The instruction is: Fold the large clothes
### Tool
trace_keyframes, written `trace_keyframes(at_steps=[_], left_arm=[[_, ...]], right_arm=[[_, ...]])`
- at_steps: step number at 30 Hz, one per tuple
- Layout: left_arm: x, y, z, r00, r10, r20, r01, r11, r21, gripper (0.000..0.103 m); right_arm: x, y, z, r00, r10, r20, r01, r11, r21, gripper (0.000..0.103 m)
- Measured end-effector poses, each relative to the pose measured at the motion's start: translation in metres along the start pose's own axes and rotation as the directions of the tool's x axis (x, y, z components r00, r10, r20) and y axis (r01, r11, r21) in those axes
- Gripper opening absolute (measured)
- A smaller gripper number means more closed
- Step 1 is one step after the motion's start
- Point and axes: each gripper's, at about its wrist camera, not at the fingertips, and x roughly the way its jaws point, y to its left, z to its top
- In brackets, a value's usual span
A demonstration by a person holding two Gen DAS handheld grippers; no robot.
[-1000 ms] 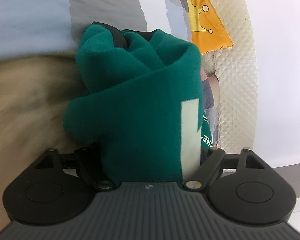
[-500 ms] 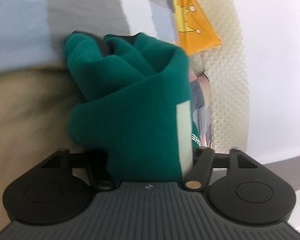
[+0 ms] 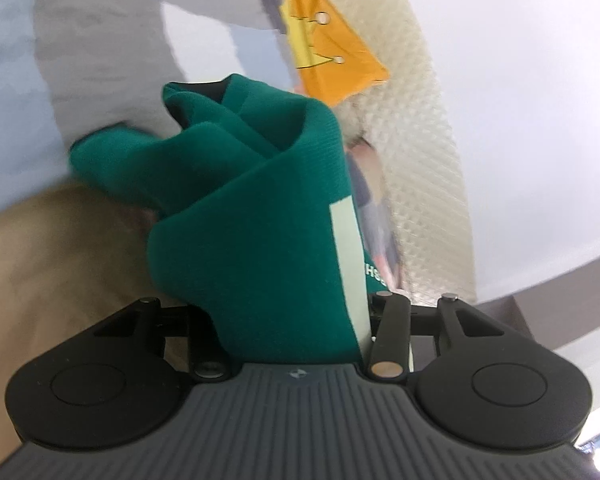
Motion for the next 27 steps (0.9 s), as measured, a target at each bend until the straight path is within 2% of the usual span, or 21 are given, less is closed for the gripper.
trace_keyframes(at_steps=[7, 14, 21, 24, 27], left_arm=[[-0.016, -0.053, 0.004, 0.996, -0.063, -0.06, 0.067, 0.996, 0.066, 0.05], [0.006, -0.136, 0.001, 0.986, -0.107, -0.127, 0.121, 0.986, 0.11, 0.051], [0.083, -0.221, -0.011, 0.974, -0.098, -0.204, 0.129, 0.981, 0.144, 0.052], [0.104, -0.243, -0.032, 0.966, -0.098, -0.238, 0.135, 0.981, 0.142, 0.052], [0.157, -0.259, -0.042, 0.956, -0.108, -0.274, 0.157, 0.974, 0.164, 0.052]], right_arm=[[-0.03, 0.032, 0.024, 0.999, 0.045, -0.013, -0.046, 0.998, -0.033, 0.051], [-0.047, 0.077, 0.079, 0.996, 0.082, 0.035, -0.08, 0.995, -0.057, 0.051], [-0.038, 0.098, 0.155, 0.994, 0.071, 0.086, -0.067, 0.996, -0.053, 0.051], [-0.021, 0.097, 0.194, 0.992, 0.06, 0.113, -0.053, 0.997, -0.06, 0.051], [-0.007, 0.082, 0.227, 0.988, 0.051, 0.145, -0.042, 0.997, -0.066, 0.051]])
